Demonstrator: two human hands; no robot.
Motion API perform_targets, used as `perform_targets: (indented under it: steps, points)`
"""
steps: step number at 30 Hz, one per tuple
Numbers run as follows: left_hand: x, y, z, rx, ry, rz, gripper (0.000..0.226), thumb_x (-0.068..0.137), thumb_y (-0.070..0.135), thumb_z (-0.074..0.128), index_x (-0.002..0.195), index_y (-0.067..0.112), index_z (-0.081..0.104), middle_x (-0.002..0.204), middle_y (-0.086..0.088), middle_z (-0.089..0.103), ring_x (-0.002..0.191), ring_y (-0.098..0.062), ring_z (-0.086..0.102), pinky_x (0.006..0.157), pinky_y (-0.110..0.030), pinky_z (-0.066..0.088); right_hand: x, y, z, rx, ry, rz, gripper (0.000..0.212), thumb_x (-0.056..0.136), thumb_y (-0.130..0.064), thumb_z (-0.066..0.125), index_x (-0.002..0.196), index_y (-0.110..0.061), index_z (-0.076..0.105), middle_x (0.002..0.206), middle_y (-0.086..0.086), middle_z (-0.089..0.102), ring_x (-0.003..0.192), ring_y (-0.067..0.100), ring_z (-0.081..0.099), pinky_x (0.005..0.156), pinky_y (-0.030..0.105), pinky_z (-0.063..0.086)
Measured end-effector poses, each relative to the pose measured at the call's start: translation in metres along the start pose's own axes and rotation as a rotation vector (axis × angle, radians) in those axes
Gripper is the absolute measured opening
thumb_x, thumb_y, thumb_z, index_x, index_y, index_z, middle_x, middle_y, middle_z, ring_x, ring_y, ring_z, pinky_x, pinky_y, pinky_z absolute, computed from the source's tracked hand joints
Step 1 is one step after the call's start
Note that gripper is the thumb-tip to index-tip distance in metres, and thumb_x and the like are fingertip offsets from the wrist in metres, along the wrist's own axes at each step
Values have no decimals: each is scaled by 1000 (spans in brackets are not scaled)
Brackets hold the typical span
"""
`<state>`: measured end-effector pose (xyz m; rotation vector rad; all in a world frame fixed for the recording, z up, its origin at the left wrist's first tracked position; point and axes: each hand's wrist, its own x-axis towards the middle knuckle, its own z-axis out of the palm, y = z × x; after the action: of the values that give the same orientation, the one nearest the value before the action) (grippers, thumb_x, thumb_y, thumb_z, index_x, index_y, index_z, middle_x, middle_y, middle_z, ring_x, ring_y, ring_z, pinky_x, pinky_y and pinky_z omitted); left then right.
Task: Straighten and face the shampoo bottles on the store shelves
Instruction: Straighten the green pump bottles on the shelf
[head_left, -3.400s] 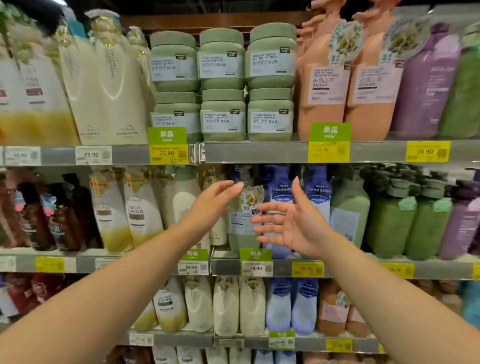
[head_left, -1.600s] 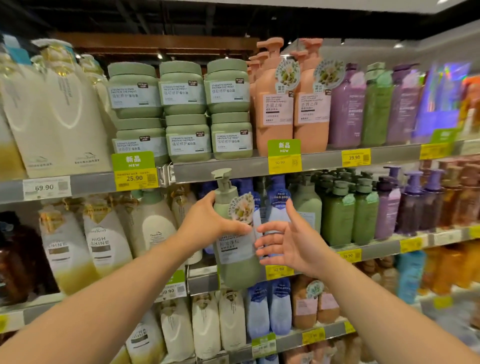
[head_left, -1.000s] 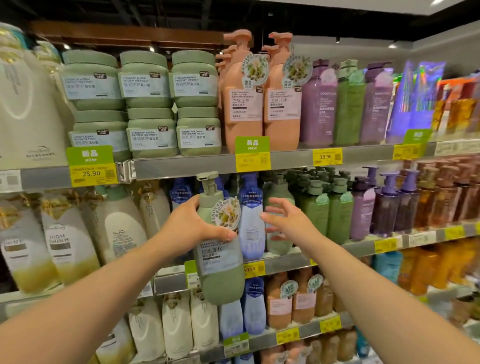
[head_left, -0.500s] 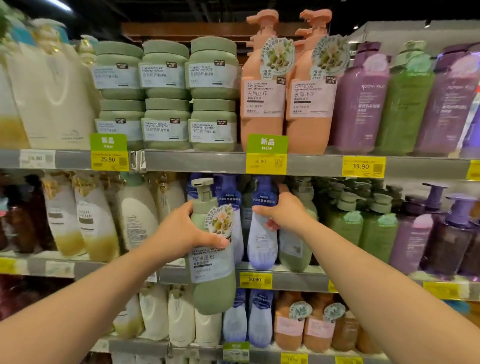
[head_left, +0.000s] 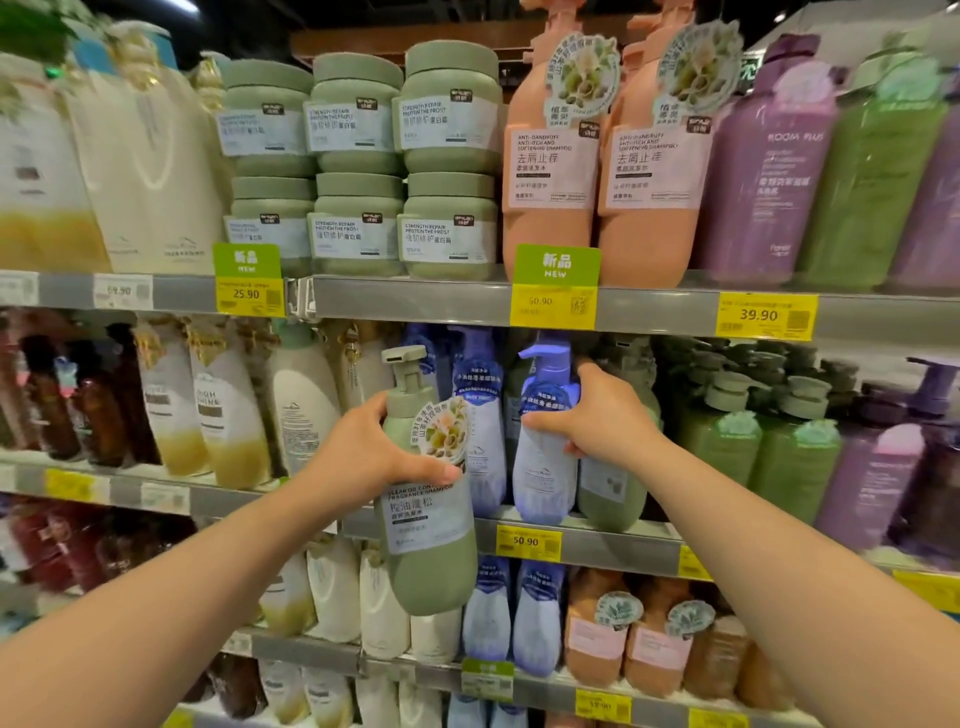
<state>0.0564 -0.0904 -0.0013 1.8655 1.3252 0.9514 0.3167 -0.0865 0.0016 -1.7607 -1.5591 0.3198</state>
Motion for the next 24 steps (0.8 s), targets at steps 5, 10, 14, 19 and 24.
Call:
perform_targets:
  steps: [5, 10, 14, 19, 24]
  points:
    - [1, -1, -12, -12, 1, 17, 70, 44, 32, 98, 100, 27, 57, 93, 7, 73, 80, -8, 71, 69, -29, 58, -14, -4, 4, 146, -44, -72, 55, 67, -32, 92, 109, -26, 57, 99, -6, 65, 61, 15, 61, 45, 20, 50]
    - [2, -10, -30, -24, -26, 41, 72, 43, 30, 98, 102, 27, 58, 94, 7, 74, 82, -11, 72, 76, -36, 60, -23, -15, 10, 214, 30, -78, 48, 64, -29, 94, 95, -31, 57, 92, -8, 67, 63, 14, 59, 45, 22, 49]
    - [4, -21, -47, -8, -28, 59, 72, 44, 31, 98, 103, 27, 57, 95, 9, 72, 83, -9, 70, 73, -29, 57, -28, -41, 3, 269, 109, -98, 46, 60, -32, 94, 91, -34, 60, 90, -8, 69, 77, 21, 66, 52, 35, 57]
    - [4, -38, -71, 19, -20, 81, 64, 46, 32, 97, 95, 29, 56, 89, 13, 69, 78, -3, 66, 61, -18, 49, -34, -80, 16, 388, 65, -120, 51, 59, -25, 96, 99, -28, 64, 97, -4, 71, 78, 18, 69, 49, 36, 57]
    - [6, -56, -96, 29, -38, 73, 60, 48, 31, 96, 89, 30, 53, 85, 17, 66, 69, 4, 62, 53, -11, 46, -35, -105, 50, 393, 20, -183, 54, 65, -21, 94, 110, -25, 64, 99, -1, 70, 74, 9, 63, 47, 19, 50]
